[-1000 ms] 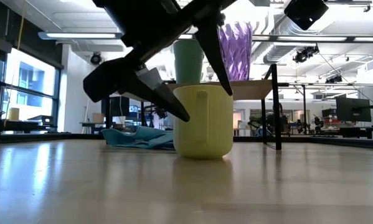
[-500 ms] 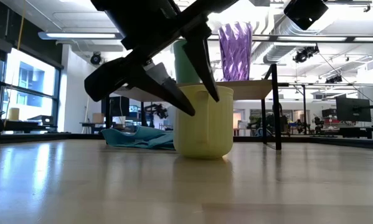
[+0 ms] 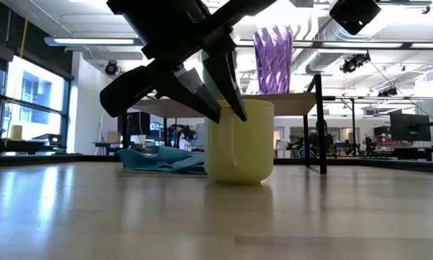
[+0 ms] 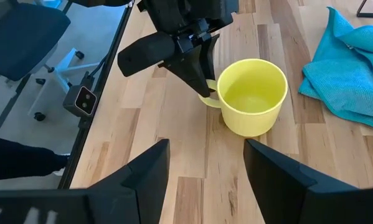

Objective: Stack small to large cups/mugs on shelf
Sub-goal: Put the yellow mug on the shelf

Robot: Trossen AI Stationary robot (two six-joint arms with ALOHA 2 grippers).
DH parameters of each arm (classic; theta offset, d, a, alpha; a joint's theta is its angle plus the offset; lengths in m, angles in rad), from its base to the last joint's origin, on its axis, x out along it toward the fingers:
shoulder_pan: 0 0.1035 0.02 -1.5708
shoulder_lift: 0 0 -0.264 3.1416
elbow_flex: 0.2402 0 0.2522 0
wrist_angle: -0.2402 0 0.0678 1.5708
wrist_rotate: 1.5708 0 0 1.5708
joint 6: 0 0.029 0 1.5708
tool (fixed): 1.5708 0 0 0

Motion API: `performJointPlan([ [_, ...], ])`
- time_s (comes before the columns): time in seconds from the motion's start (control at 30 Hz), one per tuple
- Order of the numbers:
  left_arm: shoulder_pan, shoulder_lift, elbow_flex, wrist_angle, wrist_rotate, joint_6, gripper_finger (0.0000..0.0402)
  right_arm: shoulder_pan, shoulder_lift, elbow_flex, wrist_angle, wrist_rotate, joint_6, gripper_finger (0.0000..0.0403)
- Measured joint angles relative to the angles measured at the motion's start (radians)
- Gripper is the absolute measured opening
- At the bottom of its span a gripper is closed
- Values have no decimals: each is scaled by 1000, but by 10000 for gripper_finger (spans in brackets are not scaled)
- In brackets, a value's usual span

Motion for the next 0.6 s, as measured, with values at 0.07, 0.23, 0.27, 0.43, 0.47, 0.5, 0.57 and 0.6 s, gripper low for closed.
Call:
performJointPlan([
  [0.07,0,0,0,-7,-1,-1,38,0,0,0,0,0,0,197],
  [0.23,-1,0,0,-21,-6,-3,38,0,0,0,0,0,0,197],
  [0.27,-1,0,0,-21,-6,-3,38,0,0,0,0,0,0,197],
  [0.43,-1,-18,0,-64,31,0,38,0,0,0,-12,0,4,197],
  [0.47,-1,-27,0,-83,44,2,38,0,0,0,-14,0,5,197],
  [0.5,-3,-38,0,-108,54,5,38,0,0,0,-16,0,5,197],
  [0.57,-10,-68,-2,-162,58,9,38,0,0,0,-16,-5,5,197],
  [0.6,-11,-86,-2,-189,58,9,38,0,0,0,-16,-9,5,197],
])
